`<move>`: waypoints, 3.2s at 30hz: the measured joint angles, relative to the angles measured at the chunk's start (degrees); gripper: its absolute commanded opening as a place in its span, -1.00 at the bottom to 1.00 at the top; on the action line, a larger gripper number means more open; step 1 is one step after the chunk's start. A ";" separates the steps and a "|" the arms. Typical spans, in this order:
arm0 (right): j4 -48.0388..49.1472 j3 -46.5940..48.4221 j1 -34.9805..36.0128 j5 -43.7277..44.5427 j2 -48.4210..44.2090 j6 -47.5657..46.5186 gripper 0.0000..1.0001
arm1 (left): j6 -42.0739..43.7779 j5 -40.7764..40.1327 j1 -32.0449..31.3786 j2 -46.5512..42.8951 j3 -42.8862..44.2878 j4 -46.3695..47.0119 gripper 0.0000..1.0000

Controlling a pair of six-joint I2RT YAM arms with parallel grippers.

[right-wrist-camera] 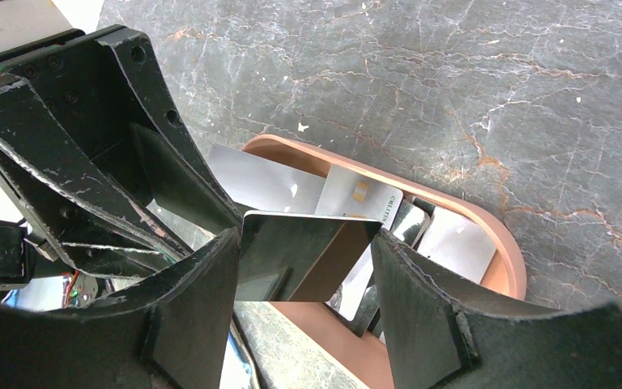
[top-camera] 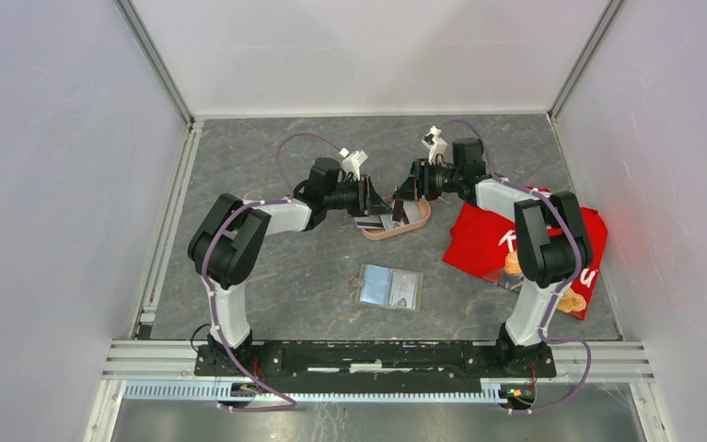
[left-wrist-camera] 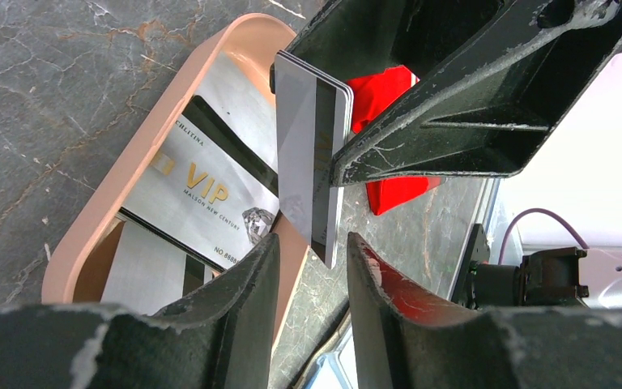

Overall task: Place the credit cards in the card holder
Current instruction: Pick up the credit card from the storage box.

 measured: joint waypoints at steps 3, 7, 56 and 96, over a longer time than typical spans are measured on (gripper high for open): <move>0.00 0.00 -0.02 -0.02 0.00 0.00 0.31 | 0.02 -0.04 0.00 0.00 0.00 0.00 -0.15; 0.00 0.00 -0.11 -0.02 0.00 0.00 0.31 | 0.02 -0.17 0.00 0.00 0.00 -0.02 -0.17; 1.64 -0.04 -0.48 -1.42 0.00 0.66 0.27 | -0.07 -1.38 0.28 -1.70 -3.41 2.86 0.07; 5.09 -2.60 1.11 -1.51 -4.33 4.44 0.95 | 7.02 -15.26 -6.14 -7.10 -5.16 3.74 -0.97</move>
